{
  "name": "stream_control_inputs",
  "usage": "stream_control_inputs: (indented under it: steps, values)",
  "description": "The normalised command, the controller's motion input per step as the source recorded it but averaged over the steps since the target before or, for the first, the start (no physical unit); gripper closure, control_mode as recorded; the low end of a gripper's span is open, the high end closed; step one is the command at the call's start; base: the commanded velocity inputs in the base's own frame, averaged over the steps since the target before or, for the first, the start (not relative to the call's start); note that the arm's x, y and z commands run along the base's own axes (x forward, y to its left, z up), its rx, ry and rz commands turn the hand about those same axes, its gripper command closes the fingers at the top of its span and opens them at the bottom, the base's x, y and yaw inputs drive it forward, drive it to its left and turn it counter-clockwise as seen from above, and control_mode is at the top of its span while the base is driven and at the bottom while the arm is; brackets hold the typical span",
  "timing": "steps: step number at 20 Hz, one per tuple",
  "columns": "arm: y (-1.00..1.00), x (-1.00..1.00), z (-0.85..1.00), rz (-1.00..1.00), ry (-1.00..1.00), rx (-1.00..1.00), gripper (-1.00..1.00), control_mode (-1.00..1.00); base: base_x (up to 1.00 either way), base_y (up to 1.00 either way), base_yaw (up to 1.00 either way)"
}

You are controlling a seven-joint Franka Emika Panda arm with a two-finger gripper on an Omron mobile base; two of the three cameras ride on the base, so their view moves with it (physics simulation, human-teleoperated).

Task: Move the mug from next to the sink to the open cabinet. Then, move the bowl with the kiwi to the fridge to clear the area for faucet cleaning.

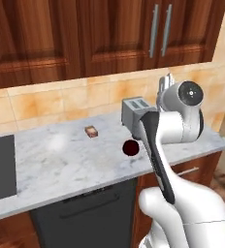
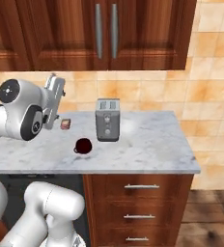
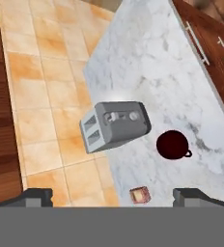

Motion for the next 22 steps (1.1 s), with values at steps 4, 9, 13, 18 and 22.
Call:
stream_control_inputs:
  steps: [4, 9, 13, 18, 22]
  values:
    - [0.00, 0.00, 0.00, 0.00, 0.00, 0.00, -1.00, 1.00, 0.61, 0.63, -0.36]
    - [0.00, 0.00, 0.00, 0.00, 0.00, 0.00, -1.00, 1.00, 0.48, 0.53, -0.29]
    - [0.12, -0.03, -0.37, -0.10, 0.15, 0.00, -1.00, -1.00, 0.00, 0.00, 0.00]
    - [0.05, -0.21, -0.82, 0.61, 0.18, 0.00, -1.00, -1.00, 0.00, 0.00, 0.00]
    - [0.00, 0.01, -0.70, 0.76, 0.02, 0.00, -1.00, -1.00, 0.00, 0.00, 0.00]
